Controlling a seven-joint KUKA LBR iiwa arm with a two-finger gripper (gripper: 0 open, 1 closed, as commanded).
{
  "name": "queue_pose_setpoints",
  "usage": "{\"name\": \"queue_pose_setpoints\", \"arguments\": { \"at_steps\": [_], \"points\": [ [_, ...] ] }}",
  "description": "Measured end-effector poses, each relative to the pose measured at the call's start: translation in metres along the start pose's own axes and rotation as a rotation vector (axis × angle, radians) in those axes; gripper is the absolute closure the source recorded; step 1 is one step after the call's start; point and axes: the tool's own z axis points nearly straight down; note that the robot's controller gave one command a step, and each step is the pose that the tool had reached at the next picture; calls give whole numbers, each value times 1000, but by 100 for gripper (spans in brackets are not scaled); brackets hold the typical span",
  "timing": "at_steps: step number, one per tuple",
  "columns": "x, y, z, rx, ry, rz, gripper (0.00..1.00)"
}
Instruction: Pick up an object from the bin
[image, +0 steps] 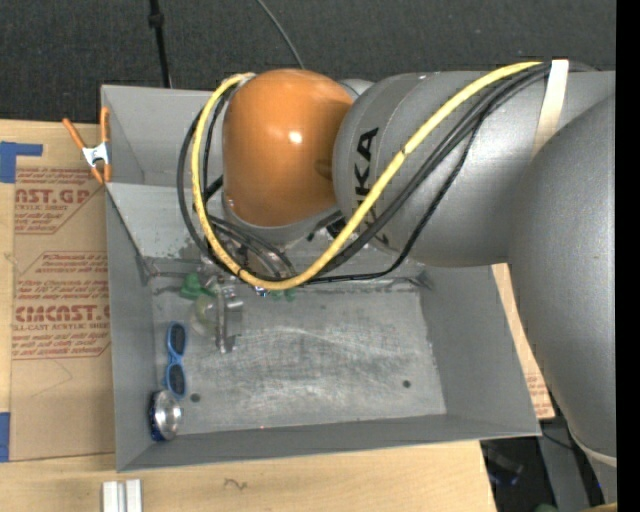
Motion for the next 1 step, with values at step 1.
{"name": "queue_pose_setpoints", "arguments": {
  "at_steps": [1],
  "points": [
    [56, 35, -64, -2, 4, -173, 100]
  ]
}}
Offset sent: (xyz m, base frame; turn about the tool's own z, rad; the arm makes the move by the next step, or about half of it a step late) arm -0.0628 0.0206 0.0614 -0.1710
